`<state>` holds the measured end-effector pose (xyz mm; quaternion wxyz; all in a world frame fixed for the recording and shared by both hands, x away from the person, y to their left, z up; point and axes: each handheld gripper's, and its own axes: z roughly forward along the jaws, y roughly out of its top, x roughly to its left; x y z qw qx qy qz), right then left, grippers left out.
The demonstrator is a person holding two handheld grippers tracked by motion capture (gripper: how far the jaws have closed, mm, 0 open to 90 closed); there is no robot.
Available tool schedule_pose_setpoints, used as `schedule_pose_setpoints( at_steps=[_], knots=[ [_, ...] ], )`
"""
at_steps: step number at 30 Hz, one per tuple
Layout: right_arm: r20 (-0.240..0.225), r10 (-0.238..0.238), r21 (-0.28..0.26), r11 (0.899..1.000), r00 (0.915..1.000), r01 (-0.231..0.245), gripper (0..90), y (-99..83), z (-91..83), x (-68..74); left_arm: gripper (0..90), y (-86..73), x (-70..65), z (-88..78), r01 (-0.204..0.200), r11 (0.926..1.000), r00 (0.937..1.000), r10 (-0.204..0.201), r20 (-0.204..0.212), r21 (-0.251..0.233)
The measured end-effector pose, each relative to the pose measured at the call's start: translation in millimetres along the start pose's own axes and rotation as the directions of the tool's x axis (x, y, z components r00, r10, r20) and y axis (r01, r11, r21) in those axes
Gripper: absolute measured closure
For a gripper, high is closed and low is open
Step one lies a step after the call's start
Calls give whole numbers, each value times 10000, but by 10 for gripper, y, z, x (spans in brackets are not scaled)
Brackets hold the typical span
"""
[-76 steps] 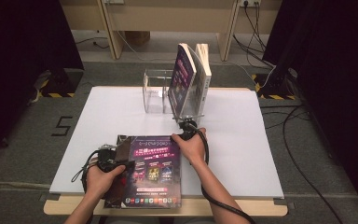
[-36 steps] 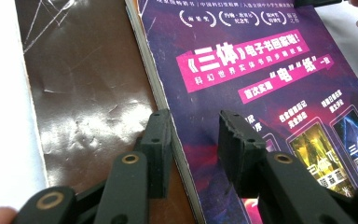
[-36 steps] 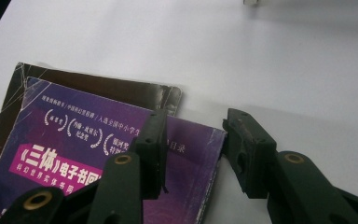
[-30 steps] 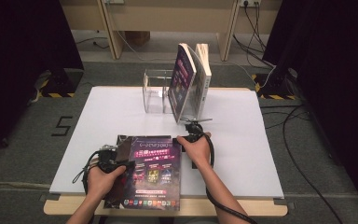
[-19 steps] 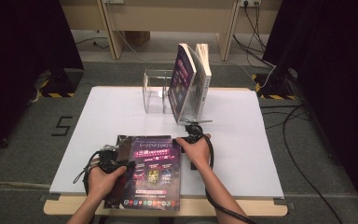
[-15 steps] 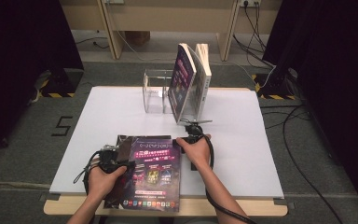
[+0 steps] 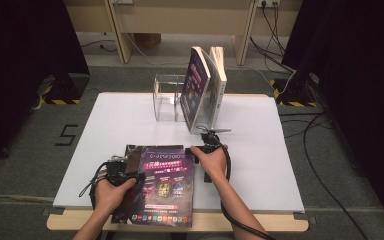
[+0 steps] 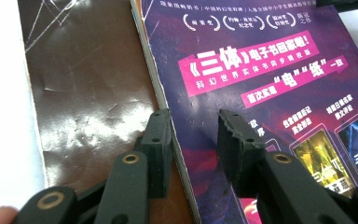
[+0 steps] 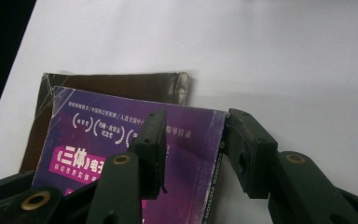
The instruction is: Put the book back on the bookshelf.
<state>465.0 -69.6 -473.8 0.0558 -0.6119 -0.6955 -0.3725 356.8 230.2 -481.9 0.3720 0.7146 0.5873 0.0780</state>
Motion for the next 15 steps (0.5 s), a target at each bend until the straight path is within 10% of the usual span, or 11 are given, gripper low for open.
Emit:
schedule_pose_setpoints(
  at_steps=[15],
  knots=[
    [-241, -571, 480, 9971, 9981, 582, 718, -41, -21, 11, 639, -11, -6, -4, -150, 9999, 9999, 150, -62, -36]
  ],
)
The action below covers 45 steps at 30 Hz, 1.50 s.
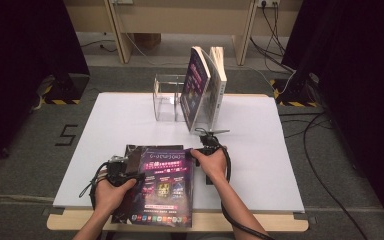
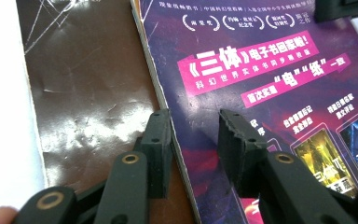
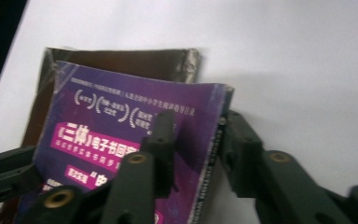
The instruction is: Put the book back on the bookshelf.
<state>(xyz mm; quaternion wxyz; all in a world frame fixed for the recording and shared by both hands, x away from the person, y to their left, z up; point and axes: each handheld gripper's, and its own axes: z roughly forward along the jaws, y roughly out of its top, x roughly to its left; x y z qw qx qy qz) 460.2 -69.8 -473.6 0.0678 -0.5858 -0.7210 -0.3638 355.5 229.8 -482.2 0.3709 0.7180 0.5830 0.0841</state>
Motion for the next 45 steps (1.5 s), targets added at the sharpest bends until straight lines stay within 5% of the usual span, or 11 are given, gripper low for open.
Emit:
schedule_pose_setpoints(
  at_steps=[3, 10, 18, 28, 45],
  knots=[
    [-264, -381, -250, 9990, 9989, 375, 780, 11, -66, 42, 641, -1, 0, 1, 16, 10000, 10000, -16, 15, -23],
    [-547, -764, -163, 9970, 9956, 756, 773, 35, -104, 121, 644, -2, 1, 0, 10, 10000, 10000, -10, 9, -24],
    [-734, -545, -287, 9982, 9958, 525, 803, 14, -95, 119, 641, -3, 4, -5, -15, 10000, 10000, 15, 44, 10],
    [-1243, -242, -707, 9974, 9919, 155, 839, 61, -210, 158, 598, 4, 37, -13, 253, 9997, 9980, -255, 585, 32],
    [-1201, -1010, -1836, 9799, 9876, 778, 846, 155, -513, 283, 552, 46, 66, -81, 334, 9990, 9974, -314, 649, -294]
  ],
)
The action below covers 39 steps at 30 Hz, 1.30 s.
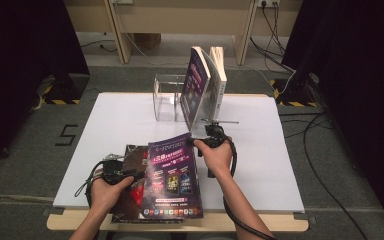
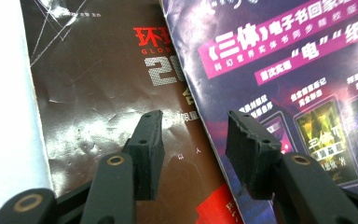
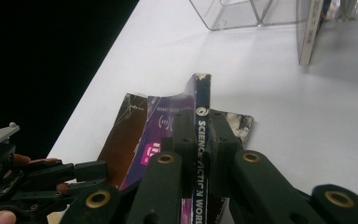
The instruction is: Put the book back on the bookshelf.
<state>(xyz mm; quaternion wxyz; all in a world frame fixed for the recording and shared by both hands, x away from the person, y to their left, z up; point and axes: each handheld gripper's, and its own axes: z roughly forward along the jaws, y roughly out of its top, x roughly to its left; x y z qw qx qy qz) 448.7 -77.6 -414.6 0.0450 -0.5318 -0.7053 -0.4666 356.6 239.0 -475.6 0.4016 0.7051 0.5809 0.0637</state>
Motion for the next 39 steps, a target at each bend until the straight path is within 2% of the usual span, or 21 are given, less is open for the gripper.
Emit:
schedule_pose_setpoints(
  at_steps=[13, 22, 29, 39],
  knots=[
    [104, -660, -777, 9947, 9978, 666, 846, 88, -162, 122, 541, 13, 9, -29, -56, 10000, 10000, 55, -52, -45],
    [90, -864, -1225, 9887, 9962, 869, 846, 137, -279, 194, 532, 17, 9, -38, -27, 10000, 10000, 27, -24, -86],
    [178, -1077, -1599, 9811, 9940, 1092, 846, 172, -345, 256, 526, 21, 16, -49, 6, 9999, 10000, -6, -20, -137],
    [458, -1307, -2304, 9633, 9904, 1378, 846, 240, -484, 305, 525, 22, 19, -50, -24, 9999, 10000, 24, -28, -129]
  ],
)
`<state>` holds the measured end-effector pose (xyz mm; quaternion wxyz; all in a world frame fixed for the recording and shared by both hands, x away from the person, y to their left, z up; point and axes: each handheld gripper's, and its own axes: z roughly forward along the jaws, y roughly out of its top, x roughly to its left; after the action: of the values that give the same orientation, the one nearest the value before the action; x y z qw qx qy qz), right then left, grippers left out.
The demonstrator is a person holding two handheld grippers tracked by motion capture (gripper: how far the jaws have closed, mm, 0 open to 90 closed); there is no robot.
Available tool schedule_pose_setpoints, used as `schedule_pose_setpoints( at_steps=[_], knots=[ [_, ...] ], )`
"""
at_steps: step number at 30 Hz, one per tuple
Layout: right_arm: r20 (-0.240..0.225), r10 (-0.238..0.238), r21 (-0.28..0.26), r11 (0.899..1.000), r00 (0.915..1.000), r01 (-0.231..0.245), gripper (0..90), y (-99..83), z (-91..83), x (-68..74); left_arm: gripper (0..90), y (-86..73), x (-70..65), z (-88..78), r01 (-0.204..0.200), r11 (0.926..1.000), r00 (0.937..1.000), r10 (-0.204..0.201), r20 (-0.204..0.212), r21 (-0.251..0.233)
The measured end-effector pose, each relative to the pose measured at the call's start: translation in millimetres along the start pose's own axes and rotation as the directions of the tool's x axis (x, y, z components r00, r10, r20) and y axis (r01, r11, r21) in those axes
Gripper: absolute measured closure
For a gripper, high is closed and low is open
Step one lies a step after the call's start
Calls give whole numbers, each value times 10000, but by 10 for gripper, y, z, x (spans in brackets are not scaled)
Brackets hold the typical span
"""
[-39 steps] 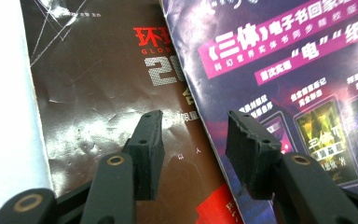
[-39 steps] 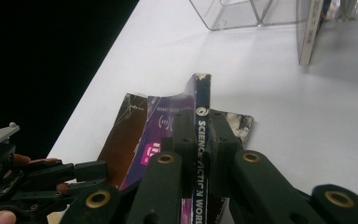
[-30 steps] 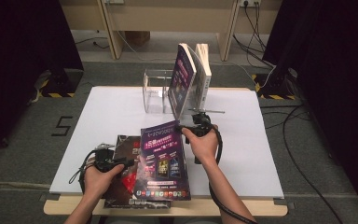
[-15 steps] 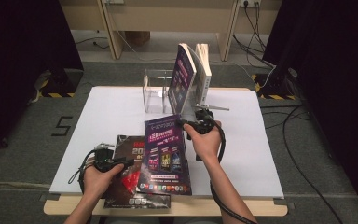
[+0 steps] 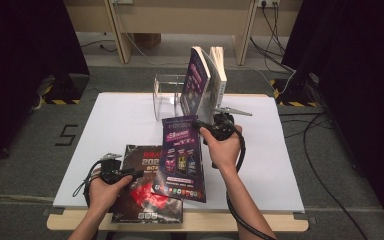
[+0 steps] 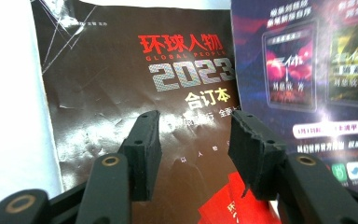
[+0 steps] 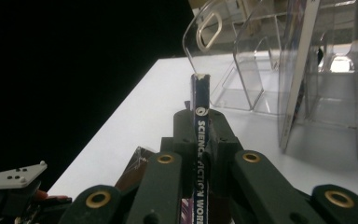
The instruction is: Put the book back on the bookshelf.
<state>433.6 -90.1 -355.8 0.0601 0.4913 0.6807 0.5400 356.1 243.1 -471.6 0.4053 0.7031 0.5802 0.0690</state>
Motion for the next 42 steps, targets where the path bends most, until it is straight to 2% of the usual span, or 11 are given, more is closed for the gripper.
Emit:
schedule_pose_setpoints(
  at_steps=[14, 18, 20, 28, 35, 42],
  knots=[
    [341, -279, -1028, 9942, 9990, 312, 846, 136, -147, 41, 525, 1, 0, -3, -12, 10000, 10000, 12, -18, 8],
    [482, -720, -1358, 9877, 9962, 780, 846, 160, -172, 62, 525, 4, 3, -5, 15, 10000, 10000, -15, -19, -13],
    [533, -783, -1451, 9857, 9955, 853, 846, 170, -180, 72, 525, 3, 1, -2, 28, 10000, 10000, -28, -4, -21],
    [792, -941, -1858, 9767, 9924, 1074, 846, 203, -208, 77, 525, 4, 5, -5, 33, 10000, 10000, -33, 23, -49],
    [911, -869, -2183, 9702, 9920, 1051, 846, 243, -242, 80, 527, 2, 0, -1, -13, 10000, 10000, 13, -8, -13],
    [1149, -988, -2560, 9585, 9884, 1256, 846, 311, -265, 106, 527, 3, 1, -1, 1, 10000, 10000, -1, 3, -29]
  ],
)
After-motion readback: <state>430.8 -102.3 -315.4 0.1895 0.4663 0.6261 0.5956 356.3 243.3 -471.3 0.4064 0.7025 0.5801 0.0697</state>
